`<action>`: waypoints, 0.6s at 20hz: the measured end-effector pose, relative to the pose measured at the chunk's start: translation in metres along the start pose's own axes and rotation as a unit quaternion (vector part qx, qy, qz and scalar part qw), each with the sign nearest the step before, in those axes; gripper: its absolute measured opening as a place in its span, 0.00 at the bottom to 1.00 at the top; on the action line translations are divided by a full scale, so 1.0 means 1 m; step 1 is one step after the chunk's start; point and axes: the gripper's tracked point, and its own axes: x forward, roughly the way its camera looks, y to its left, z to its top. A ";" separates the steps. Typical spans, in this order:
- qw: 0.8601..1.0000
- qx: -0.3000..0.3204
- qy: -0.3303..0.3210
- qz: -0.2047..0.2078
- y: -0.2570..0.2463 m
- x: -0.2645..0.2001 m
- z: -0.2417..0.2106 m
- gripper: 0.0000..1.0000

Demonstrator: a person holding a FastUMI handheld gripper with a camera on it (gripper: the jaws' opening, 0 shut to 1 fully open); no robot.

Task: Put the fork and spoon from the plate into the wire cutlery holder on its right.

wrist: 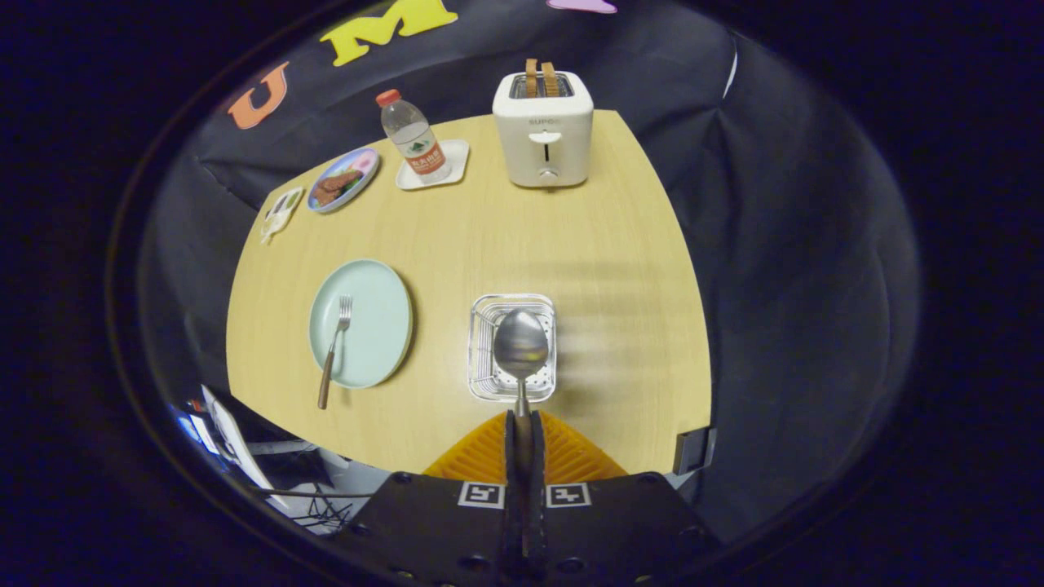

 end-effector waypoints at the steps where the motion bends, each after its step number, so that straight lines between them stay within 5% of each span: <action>1: 1.000 0.005 0.006 0.002 0.000 0.003 -0.001 0.04; 12: 0.999 0.027 -0.027 0.016 0.012 0.007 0.020 0.06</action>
